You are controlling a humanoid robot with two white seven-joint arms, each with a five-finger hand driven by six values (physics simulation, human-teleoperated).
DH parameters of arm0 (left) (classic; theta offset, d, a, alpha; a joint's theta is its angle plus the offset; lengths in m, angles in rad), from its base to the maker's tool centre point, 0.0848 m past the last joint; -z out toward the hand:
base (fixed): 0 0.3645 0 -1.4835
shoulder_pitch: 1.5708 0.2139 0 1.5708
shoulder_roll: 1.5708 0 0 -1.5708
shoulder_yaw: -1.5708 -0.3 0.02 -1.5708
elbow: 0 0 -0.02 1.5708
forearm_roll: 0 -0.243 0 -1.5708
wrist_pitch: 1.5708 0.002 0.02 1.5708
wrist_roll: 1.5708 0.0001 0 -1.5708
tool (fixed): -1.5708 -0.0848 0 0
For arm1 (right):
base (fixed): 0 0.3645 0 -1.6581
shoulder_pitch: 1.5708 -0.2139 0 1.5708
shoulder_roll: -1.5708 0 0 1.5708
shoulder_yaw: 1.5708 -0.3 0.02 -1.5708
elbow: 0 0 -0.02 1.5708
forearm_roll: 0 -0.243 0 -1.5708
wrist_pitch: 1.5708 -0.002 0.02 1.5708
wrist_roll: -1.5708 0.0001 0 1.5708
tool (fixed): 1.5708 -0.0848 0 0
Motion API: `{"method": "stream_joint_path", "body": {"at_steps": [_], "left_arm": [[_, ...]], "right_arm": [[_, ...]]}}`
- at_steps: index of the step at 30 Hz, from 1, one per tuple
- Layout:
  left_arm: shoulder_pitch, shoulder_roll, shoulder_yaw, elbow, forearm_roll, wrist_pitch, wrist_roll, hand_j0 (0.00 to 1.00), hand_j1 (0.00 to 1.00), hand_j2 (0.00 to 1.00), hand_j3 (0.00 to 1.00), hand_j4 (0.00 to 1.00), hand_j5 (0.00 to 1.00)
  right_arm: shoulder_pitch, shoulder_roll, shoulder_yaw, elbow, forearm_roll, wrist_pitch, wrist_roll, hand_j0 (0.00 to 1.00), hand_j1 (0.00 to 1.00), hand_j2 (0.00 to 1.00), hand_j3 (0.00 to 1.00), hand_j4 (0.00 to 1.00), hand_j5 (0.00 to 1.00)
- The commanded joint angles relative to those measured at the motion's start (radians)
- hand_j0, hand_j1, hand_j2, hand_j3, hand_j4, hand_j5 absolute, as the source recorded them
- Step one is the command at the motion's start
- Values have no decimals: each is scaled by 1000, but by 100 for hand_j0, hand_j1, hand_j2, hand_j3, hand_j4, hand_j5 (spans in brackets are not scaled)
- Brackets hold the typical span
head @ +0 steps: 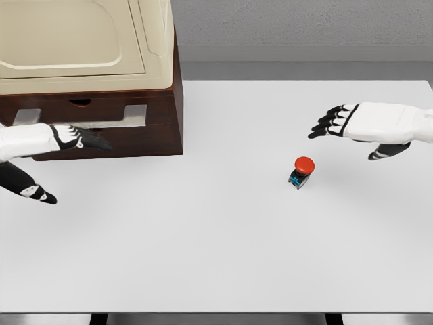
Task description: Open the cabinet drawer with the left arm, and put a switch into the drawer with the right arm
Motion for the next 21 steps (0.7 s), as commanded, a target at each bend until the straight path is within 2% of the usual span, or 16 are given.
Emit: {"method": "stream_joint_path", "body": {"at_steps": [1, 3, 5, 8, 11, 13, 17, 19, 21], "left_arm": [[-2, -52, -24, 0, 175, 100, -73, 100, 100, 100, 100, 100, 100], [-8, -35, -24, 0, 235, 108, -73, 100, 100, 100, 100, 100, 100], [-7, -33, -24, 0, 253, 116, -73, 100, 100, 100, 100, 100, 100], [-7, -21, -24, 0, 316, 189, -73, 100, 100, 100, 100, 100, 100], [-30, -21, -24, 0, 318, 327, -73, 100, 100, 100, 100, 100, 100], [-51, -35, -21, 1, 319, 474, -73, 100, 100, 100, 100, 100, 100], [-53, -45, -21, 1, 310, 539, -42, 100, 100, 100, 100, 100, 100], [-54, -50, -21, 1, 307, 563, 42, 95, 95, 95, 95, 95, 95], [-54, -49, -21, 1, 267, 550, 51, 93, 93, 93, 93, 93, 93]], "right_arm": [[0, 2, 0, -2, -3, 3, 0, 100, 100, 100, 100, 100, 100], [0, 2, 0, -2, -3, 3, 0, 100, 100, 100, 100, 100, 100], [0, 2, -2, -2, -3, 3, 0, 100, 100, 100, 100, 100, 100], [0, 2, -2, -2, -3, 3, 0, 100, 100, 100, 100, 100, 100], [0, 2, -2, -2, -3, 3, 0, 100, 100, 100, 100, 100, 100], [-2, 10, 0, -2, -3, 3, 0, 100, 100, 100, 100, 100, 100], [-2, 24, 3, -2, 0, 3, 0, 100, 100, 100, 100, 100, 100], [-2, 36, 6, -2, 0, 3, 0, 100, 100, 100, 100, 100, 100], [-2, 36, 17, -4, 1, 3, 0, 100, 100, 100, 100, 100, 100]]}}
